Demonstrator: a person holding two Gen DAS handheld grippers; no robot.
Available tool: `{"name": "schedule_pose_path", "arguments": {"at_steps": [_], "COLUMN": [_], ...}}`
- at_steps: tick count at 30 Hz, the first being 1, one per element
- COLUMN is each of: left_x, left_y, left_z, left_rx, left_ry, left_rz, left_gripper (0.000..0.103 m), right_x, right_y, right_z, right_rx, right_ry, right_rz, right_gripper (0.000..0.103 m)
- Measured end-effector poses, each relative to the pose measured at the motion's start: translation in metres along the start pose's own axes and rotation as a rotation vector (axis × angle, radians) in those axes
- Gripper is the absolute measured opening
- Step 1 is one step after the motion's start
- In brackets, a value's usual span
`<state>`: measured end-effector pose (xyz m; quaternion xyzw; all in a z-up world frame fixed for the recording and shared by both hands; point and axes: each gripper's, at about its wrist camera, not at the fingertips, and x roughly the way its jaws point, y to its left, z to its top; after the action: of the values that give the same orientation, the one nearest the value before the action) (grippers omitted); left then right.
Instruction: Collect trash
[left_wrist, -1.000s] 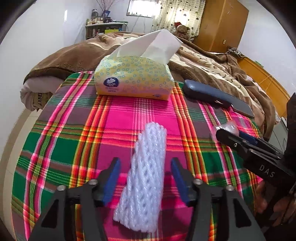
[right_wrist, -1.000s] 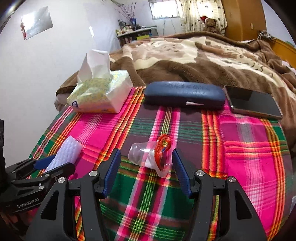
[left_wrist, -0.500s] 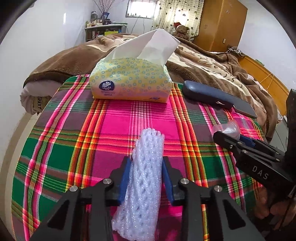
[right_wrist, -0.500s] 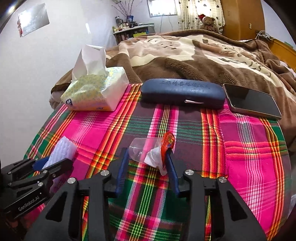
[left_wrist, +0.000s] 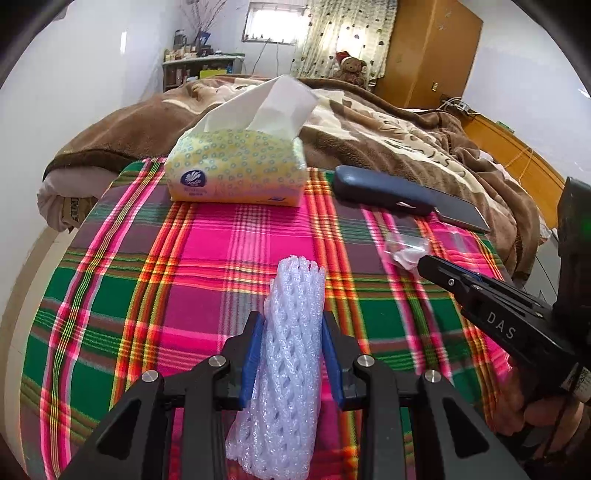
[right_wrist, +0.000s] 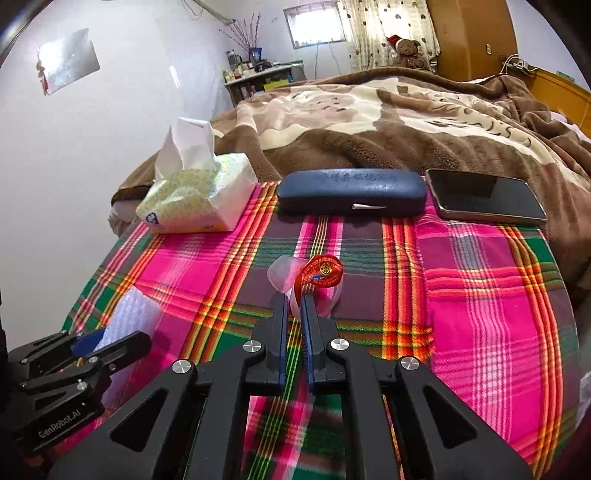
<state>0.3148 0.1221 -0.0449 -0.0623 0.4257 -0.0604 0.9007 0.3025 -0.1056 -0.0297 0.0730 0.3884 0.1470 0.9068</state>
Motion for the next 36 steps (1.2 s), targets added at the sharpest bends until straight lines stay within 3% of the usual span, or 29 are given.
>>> {"name": "schedule_pose_path", "arguments": {"at_steps": [12, 13, 15, 16, 17, 24, 28, 33, 34, 36], "left_x": [-0.021, -0.022, -0.024, -0.024, -0.024, -0.013, -0.007, 0.003, 0.004, 0.005], "left_y": [-0.018, -0.016, -0.013, -0.012, -0.011, -0.006, -0.006, -0.003, -0.003, -0.004], "left_z": [-0.012, -0.011, -0.011, -0.011, -0.011, -0.005, -0.005, -0.005, -0.005, -0.005], "left_rx": [0.009, 0.001, -0.014, -0.016, -0.017, -0.033, -0.029, -0.04, -0.039, -0.036], "left_ry": [-0.008, -0.01, -0.017, -0.018, -0.017, -0.001, 0.008, 0.025, 0.025, 0.026], "left_rz": [-0.003, -0.003, 0.0, 0.002, 0.008, -0.009, -0.014, -0.017, -0.017, -0.016], "left_gripper": [0.032, 0.032, 0.032, 0.032, 0.032, 0.032, 0.032, 0.032, 0.032, 0.032], "right_x": [-0.019, -0.018, -0.011, -0.008, -0.006, 0.024, 0.035, 0.033, 0.032, 0.03], "right_y": [-0.007, -0.008, -0.009, -0.008, -0.006, -0.006, -0.004, 0.001, 0.002, 0.001], "right_z": [-0.001, 0.0, 0.004, 0.006, 0.008, 0.022, 0.022, 0.02, 0.019, 0.018], "right_rx": [-0.002, 0.0, -0.008, -0.024, -0.044, -0.118, -0.141, -0.16, -0.159, -0.152], "right_ry": [-0.07, -0.067, -0.045, -0.041, -0.047, -0.001, 0.045, 0.054, 0.05, 0.045], "right_rz": [0.007, 0.015, 0.04, 0.037, 0.032, -0.002, 0.044, 0.041, 0.032, 0.029], "right_gripper": [0.006, 0.011, 0.039, 0.058, 0.059, 0.059, 0.059, 0.059, 0.051, 0.046]}}
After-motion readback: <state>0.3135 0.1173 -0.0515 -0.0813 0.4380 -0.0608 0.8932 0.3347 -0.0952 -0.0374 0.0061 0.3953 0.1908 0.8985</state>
